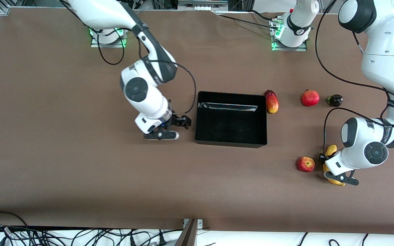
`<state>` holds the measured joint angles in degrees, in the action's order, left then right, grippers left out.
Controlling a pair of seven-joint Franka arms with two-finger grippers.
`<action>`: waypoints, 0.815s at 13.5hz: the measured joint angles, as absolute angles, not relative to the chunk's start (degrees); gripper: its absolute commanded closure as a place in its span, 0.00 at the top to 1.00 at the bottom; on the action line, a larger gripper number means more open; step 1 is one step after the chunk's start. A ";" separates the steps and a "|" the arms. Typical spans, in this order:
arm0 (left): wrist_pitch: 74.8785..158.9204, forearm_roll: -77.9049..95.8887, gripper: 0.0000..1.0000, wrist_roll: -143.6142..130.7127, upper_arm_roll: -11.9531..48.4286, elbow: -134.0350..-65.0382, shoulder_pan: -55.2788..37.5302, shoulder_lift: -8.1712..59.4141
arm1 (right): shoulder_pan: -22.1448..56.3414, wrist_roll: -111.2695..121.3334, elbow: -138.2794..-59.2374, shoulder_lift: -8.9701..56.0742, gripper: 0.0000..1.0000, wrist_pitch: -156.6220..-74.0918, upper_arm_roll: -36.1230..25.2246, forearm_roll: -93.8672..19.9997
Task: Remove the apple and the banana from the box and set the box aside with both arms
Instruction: 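Place the banana beside the apple while the right gripper grips the box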
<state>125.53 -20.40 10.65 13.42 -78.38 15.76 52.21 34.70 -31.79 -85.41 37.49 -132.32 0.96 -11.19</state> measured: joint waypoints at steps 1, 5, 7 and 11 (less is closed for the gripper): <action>125.55 -20.42 0.65 10.67 13.41 -78.38 15.76 52.21 | 35.80 -33.60 -85.06 38.18 0.93 -132.94 0.96 -11.15; 126.99 -20.68 1.00 10.59 12.64 -78.27 15.83 52.27 | 40.90 -39.56 -84.94 39.13 0.28 -132.76 0.91 -8.55; 126.85 -20.68 1.00 10.58 12.66 -77.90 15.83 51.96 | 43.02 -42.73 -84.98 40.67 0.18 -132.86 0.87 -7.49; 117.28 -19.24 1.00 10.49 13.12 -77.47 15.50 44.63 | 43.81 -44.16 -84.97 42.83 0.00 -132.93 0.48 -5.09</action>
<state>117.28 -19.24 10.49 13.12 -77.47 15.50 44.63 43.81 -44.16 -84.97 42.83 -132.93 0.48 -5.09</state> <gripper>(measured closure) 0.000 0.956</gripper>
